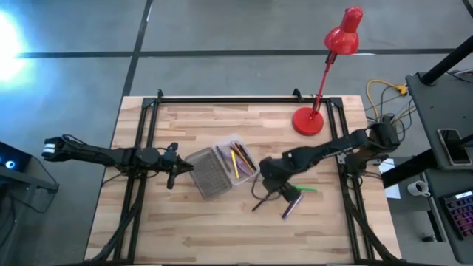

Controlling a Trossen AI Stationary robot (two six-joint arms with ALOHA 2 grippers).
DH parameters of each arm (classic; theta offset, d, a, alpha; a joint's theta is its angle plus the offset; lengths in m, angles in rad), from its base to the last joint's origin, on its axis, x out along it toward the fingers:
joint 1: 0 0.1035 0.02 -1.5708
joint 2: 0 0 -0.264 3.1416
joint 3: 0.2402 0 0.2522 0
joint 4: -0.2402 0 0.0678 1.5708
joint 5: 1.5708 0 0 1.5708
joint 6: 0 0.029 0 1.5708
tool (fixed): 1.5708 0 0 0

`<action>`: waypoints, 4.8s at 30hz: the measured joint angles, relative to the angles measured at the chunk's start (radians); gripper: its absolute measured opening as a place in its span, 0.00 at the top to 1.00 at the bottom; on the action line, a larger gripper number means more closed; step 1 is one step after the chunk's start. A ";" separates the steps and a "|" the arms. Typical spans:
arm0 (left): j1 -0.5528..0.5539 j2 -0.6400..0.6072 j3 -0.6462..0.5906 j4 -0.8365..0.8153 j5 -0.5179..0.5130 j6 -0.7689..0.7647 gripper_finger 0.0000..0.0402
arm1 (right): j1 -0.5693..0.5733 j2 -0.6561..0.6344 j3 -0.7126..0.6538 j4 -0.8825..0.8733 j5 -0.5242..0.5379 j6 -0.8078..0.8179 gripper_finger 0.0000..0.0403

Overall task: Pick & place school supplies into a supply box
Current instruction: Put the black pen into the gray supply box, then put the green pen into the gray supply box

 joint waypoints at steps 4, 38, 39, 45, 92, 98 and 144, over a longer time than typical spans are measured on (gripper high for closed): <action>0.000 0.001 0.000 0.000 0.000 0.000 0.92 | 0.066 0.015 -0.044 0.087 0.048 0.020 0.54; 0.000 0.018 0.000 0.001 0.000 0.000 0.92 | 0.057 0.184 0.047 0.038 0.022 0.378 0.96; 0.000 0.018 0.000 0.001 0.000 0.000 0.92 | 0.047 0.169 0.048 0.053 0.000 0.414 0.96; 0.000 0.018 0.000 0.001 0.000 0.000 0.92 | -0.056 0.040 0.074 0.178 -0.027 0.740 0.96; 0.000 0.024 0.001 0.000 0.000 0.000 0.92 | -0.056 -0.391 -0.211 -0.342 0.127 0.611 0.60; 0.000 0.024 0.000 0.000 0.000 0.000 0.92 | 0.095 -0.426 -0.336 -0.297 0.131 0.650 0.60; 0.000 0.028 0.000 0.001 0.000 0.000 0.92 | 0.193 -0.187 -0.432 0.013 0.283 1.073 0.85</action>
